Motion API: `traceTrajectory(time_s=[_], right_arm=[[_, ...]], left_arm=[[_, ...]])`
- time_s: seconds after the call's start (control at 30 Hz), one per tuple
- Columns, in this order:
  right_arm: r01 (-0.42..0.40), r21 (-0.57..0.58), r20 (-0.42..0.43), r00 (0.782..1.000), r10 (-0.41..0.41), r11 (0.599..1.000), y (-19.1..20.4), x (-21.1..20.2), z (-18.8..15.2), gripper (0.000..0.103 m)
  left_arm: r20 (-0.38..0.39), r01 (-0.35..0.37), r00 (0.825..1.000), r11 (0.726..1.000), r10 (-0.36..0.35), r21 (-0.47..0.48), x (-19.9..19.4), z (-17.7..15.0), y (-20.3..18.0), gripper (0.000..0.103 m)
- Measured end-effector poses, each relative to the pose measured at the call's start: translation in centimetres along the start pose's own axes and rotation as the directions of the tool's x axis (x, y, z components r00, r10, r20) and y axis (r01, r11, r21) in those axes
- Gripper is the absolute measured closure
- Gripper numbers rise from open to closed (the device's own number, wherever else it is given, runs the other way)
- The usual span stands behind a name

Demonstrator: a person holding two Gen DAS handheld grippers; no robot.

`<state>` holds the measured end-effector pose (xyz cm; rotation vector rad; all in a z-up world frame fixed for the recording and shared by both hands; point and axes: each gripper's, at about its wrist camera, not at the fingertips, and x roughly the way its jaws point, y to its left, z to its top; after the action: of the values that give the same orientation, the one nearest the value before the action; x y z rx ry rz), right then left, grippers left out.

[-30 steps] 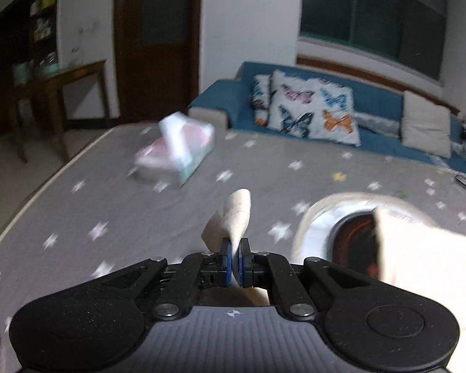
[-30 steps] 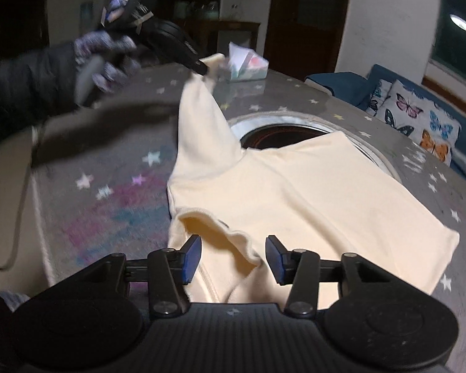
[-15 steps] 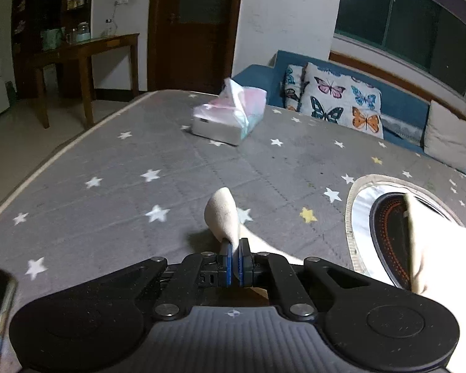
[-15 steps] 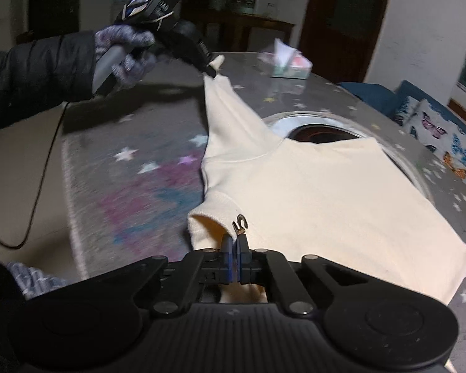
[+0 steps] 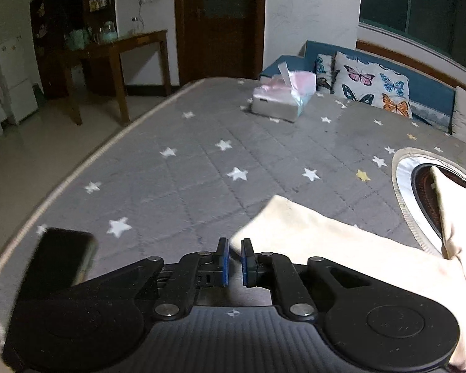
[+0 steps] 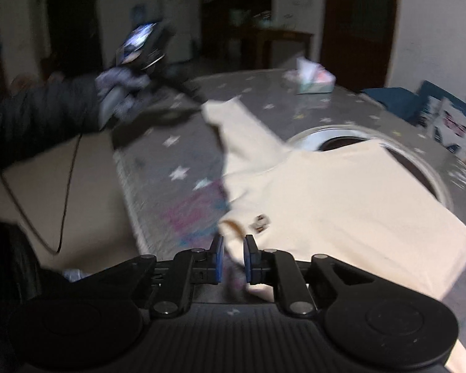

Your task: Fold clothes

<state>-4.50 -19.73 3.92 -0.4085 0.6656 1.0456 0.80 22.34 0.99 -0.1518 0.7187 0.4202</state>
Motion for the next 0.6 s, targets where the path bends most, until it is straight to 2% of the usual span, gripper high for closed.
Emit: traceTrajectory(time_s=[0.13,0.23,0.3,0.43,0.6], right_arm=[[0.075,0.071,-0.047,0.996,-0.071,0.995,-1.7,0.5,-1.0,0.090],[0.102,0.112,-0.100,0.991,-0.091,0.988,-2.5,1.4,-2.1,0.090],[0.084,0.094,-0.122,0.990,-0.072,0.992,-1.8,1.6,-2.6,0.087],[0.065,0.038,-0.131,0.990,-0.059,0.997,-0.6,0.8,-2.7,0.084],[0.118,0.073,-0.063,0.992,-0.113,0.990,-1.6,0.3,-1.4,0.084]], left_arm=[[0.039,0.050,0.998,0.998,-0.052,0.046,-2.1,-0.1,-1.2,0.089],[0.045,0.138,0.989,0.984,-0.144,0.114,-3.5,-0.5,-3.6,0.089],[0.035,0.209,0.975,0.963,-0.218,0.169,-4.3,-1.0,-5.6,0.089],[-0.006,0.346,0.933,0.895,-0.359,0.281,-5.3,-2.3,-10.3,0.086],[-0.053,0.462,0.872,0.784,-0.486,0.416,-6.8,-4.6,-15.8,0.085]])
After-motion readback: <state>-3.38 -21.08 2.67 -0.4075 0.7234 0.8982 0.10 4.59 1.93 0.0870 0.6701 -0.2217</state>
